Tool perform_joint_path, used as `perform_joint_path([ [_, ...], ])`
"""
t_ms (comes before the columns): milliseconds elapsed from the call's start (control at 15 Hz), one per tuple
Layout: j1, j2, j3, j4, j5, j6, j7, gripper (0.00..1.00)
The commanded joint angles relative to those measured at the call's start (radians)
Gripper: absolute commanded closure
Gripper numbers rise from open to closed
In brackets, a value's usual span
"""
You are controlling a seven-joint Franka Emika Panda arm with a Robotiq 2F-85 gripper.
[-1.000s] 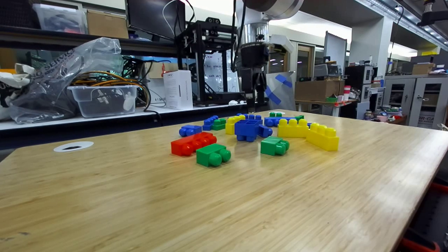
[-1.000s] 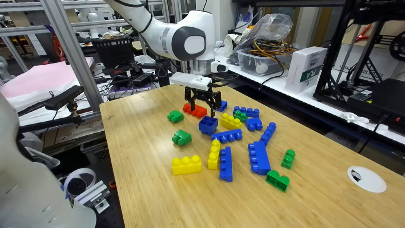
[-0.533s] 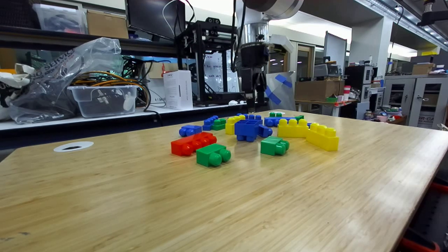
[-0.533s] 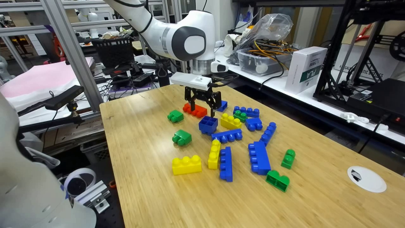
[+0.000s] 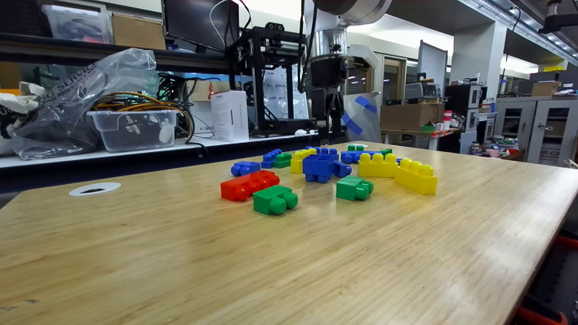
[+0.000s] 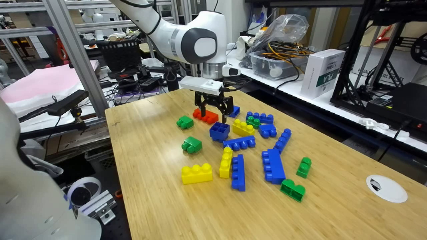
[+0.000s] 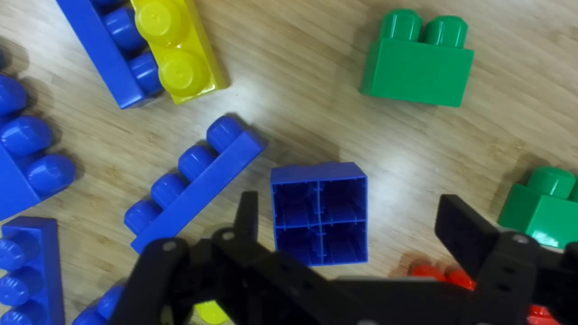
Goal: Flip the upside down blue block on the table.
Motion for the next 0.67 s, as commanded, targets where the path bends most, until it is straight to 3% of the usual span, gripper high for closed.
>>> perform_joint_path([
  [0, -0.004, 0.000, 0.004, 0.002, -0.001, -0.003, 0.001, 0.00],
  [600, 0.026, 0.075, 0.019, 0.119, -0.052, -0.031, 0.025, 0.00],
])
